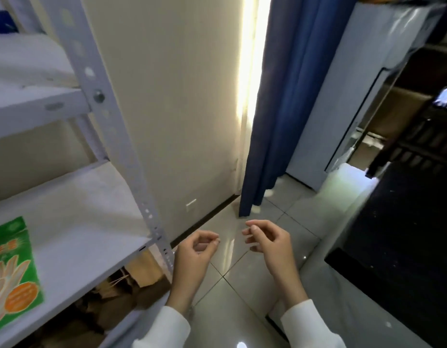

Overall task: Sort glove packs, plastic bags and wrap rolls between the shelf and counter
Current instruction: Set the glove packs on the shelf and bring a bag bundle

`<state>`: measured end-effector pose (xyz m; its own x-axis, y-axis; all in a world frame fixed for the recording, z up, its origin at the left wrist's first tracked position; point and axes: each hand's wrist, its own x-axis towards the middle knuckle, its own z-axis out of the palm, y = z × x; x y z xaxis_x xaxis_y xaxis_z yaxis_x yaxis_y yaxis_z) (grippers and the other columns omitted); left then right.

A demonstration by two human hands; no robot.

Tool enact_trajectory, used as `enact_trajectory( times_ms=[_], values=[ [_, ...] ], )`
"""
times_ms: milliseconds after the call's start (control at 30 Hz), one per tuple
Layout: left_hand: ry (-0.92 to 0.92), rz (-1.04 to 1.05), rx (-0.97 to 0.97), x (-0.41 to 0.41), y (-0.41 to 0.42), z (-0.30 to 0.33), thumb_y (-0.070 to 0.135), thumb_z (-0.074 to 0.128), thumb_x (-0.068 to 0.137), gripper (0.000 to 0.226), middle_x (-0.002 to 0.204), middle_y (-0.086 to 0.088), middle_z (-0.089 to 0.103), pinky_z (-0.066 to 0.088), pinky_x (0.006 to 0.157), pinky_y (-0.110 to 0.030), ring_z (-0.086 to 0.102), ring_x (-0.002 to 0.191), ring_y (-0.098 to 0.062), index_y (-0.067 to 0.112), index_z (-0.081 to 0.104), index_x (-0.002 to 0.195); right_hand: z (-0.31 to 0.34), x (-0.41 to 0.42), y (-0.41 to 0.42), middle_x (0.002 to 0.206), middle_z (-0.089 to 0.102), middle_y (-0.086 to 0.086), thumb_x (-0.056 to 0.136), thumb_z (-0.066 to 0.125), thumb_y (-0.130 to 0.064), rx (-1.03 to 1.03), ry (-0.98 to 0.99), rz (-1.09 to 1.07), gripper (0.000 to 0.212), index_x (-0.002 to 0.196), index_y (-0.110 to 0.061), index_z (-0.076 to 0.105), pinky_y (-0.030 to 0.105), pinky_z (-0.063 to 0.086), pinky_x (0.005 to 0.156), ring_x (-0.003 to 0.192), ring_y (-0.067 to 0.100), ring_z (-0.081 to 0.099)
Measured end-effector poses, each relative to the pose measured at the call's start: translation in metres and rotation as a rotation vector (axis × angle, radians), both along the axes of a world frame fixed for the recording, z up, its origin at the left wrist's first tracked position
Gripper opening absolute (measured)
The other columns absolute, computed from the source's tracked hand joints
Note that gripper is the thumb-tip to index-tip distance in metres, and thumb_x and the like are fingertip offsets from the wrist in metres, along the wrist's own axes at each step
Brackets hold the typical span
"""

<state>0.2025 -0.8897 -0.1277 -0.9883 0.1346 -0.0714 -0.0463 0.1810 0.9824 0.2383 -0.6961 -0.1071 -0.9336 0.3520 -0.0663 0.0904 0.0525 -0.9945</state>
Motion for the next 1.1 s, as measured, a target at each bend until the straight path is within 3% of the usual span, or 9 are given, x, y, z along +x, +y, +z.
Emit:
enact_trajectory(
  times_ms=[100,233,467,600,800,967,1100],
  values=[
    [0.012,-0.051,-0.019,-0.019,0.042,0.003,0.021,0.077,0.092,0.017,0.092,0.010,0.078,0.060,0.078,-0.027,0.074,0.090,-0.009,0.038,0.075,0.093,0.000,-0.007,0.035,0.092,0.079,-0.002,0.105,0.059,-0.017,-0.030,-0.003,-0.054,0.018,0.104,-0.021,0.076,0.027,0.062,0.071,0.085,0.015,0.075],
    [0.022,-0.075,-0.031,-0.047,0.083,0.001,0.024,0.078,0.091,0.013,0.091,0.009,0.078,0.060,0.080,-0.031,0.074,0.089,-0.009,0.036,0.076,0.093,-0.003,-0.029,0.066,0.092,0.079,0.000,0.104,0.059,-0.017,-0.081,0.008,-0.147,0.018,0.104,-0.022,0.076,0.021,0.059,0.067,0.082,0.015,0.075],
    [-0.010,-0.112,-0.011,-0.121,0.142,-0.006,0.021,0.076,0.093,0.015,0.088,0.007,0.076,0.057,0.075,-0.025,0.074,0.085,-0.009,0.036,0.075,0.091,-0.012,-0.106,0.113,0.090,0.080,0.002,0.104,0.060,-0.017,-0.143,0.015,-0.207,0.019,0.103,-0.023,0.077,0.021,0.057,0.066,0.080,0.015,0.074],
    [-0.005,-0.161,-0.012,-0.182,0.187,-0.011,0.019,0.074,0.093,0.016,0.090,0.008,0.076,0.060,0.082,-0.033,0.073,0.086,-0.010,0.035,0.075,0.091,-0.021,-0.169,0.139,0.092,0.079,0.008,0.105,0.057,-0.015,-0.230,-0.004,-0.243,0.020,0.104,-0.018,0.077,0.028,0.062,0.068,0.081,0.021,0.076],
    [-0.033,-0.228,-0.016,-0.279,0.246,-0.015,0.010,0.073,0.093,0.015,0.087,0.004,0.078,0.062,0.086,-0.047,0.074,0.085,-0.014,0.025,0.076,0.091,-0.032,-0.258,0.182,0.089,0.080,0.008,0.105,0.057,-0.010,-0.254,-0.062,-0.319,0.021,0.103,-0.016,0.077,0.028,0.061,0.065,0.079,0.019,0.076],
    [-0.006,-0.263,-0.038,-0.349,0.288,-0.018,0.012,0.075,0.092,0.017,0.088,0.006,0.076,0.061,0.084,-0.040,0.071,0.085,-0.014,0.029,0.076,0.090,-0.040,-0.309,0.237,0.088,0.080,0.006,0.105,0.059,-0.012,-0.232,-0.061,-0.424,0.019,0.102,-0.016,0.077,0.026,0.061,0.064,0.076,0.015,0.075],
    [0.026,-0.380,-0.084,-0.390,0.336,-0.017,0.008,0.074,0.093,0.013,0.089,0.006,0.077,0.060,0.087,-0.039,0.072,0.087,-0.014,0.020,0.077,0.096,-0.045,-0.329,0.290,0.085,0.080,0.007,0.103,0.063,-0.014,-0.242,-0.026,-0.560,0.017,0.095,-0.017,0.077,0.021,0.058,0.057,0.069,0.012,0.072]
  ],
)
